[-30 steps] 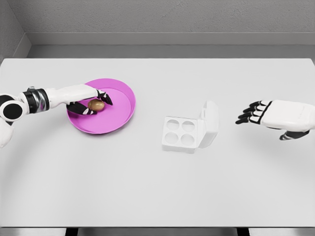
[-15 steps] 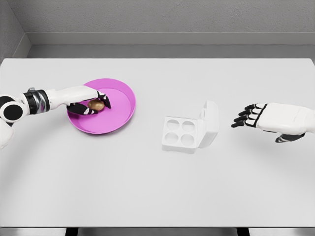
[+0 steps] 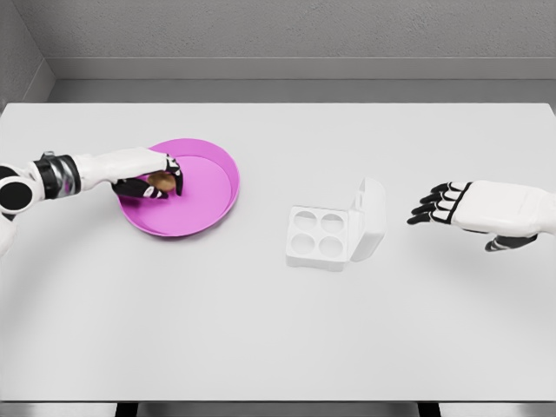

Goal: Pack egg into the box and close the box lid

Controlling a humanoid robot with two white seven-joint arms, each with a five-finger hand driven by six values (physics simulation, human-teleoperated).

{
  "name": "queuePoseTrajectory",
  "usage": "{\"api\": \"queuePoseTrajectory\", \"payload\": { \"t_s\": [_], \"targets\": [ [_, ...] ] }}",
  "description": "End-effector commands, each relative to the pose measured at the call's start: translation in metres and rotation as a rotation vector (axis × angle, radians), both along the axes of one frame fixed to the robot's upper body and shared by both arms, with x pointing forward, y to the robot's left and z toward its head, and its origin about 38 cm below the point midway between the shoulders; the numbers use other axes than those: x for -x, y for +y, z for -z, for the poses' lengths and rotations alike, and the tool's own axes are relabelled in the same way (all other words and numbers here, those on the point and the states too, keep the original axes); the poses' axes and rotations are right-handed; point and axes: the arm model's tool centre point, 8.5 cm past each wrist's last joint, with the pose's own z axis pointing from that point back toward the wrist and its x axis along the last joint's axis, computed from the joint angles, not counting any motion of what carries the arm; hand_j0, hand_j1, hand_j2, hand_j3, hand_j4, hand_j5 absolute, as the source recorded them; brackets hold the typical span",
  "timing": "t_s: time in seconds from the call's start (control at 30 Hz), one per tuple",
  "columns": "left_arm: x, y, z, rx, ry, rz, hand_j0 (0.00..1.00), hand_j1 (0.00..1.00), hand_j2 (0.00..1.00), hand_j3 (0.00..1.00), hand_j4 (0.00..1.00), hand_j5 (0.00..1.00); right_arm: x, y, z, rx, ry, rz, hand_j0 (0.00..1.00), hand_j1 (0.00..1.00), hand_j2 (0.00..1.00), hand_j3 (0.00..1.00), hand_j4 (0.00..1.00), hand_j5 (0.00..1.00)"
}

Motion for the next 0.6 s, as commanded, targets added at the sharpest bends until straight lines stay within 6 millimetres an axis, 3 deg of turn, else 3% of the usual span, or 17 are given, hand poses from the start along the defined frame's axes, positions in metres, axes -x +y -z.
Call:
{"api": "queuePoseTrajectory", "payload": {
  "t_s": [0.0, 0.23, 0.57],
  "targets": [
    [0.005, -0.013, -0.005, -0.013, -0.014, 0.053, 0.33, 0.33, 0.33, 0.33, 0.33, 0.33, 0.000, 0.000, -0.001, -0.004, 0.001, 0.003, 1.00, 1.00, 1.00, 1.00, 1.00, 1.00],
    [0.015, -0.050, -0.030, 0.003, -0.093, 0.170, 0.31, 0.31, 0.31, 0.31, 0.31, 0.31, 0.000, 0.000, -0.001, -0.004, 0.001, 0.003, 1.00, 1.00, 1.00, 1.00, 1.00, 1.00],
    [0.026, -0.126, -0.038, 0.021, -0.125, 0.356, 0.30, 0.30, 0.30, 0.30, 0.30, 0.30, 0.000, 0.000, 0.000, -0.005, 0.004, 0.002, 1.00, 1.00, 1.00, 1.00, 1.00, 1.00]
  ]
}}
